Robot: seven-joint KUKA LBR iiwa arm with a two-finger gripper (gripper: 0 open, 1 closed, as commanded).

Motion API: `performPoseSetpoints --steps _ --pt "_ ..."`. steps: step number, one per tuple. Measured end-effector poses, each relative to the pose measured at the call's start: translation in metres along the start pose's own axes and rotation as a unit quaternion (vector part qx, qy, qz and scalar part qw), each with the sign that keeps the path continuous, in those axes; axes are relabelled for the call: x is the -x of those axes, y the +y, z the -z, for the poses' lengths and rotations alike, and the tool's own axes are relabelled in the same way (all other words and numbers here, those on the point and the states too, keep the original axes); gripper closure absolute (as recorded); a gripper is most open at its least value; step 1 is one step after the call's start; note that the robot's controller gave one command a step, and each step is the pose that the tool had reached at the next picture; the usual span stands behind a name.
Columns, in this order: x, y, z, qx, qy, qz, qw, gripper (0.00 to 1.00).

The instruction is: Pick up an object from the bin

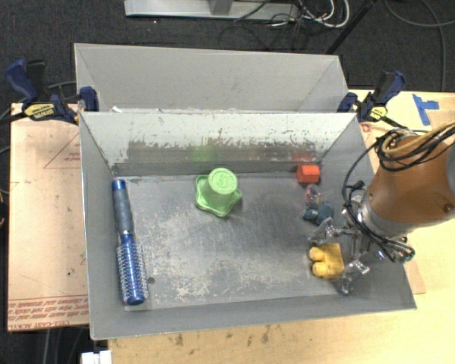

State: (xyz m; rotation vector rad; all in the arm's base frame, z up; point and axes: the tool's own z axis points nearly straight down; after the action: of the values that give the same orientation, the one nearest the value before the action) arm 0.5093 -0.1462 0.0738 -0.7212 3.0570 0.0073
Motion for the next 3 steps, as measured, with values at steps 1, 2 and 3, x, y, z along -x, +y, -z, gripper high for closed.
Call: performPoseSetpoints --steps 1,2,3 --pt "0.002 -0.001 0.002 -0.002 -0.0028 0.0 1.0 1.0" --pt "0.003 0.0 0.011 -0.002 -0.0012 0.0 1.0 1.0" --pt "0.005 0.0 0.03 -0.003 -0.0012 0.0 1.0 1.0"
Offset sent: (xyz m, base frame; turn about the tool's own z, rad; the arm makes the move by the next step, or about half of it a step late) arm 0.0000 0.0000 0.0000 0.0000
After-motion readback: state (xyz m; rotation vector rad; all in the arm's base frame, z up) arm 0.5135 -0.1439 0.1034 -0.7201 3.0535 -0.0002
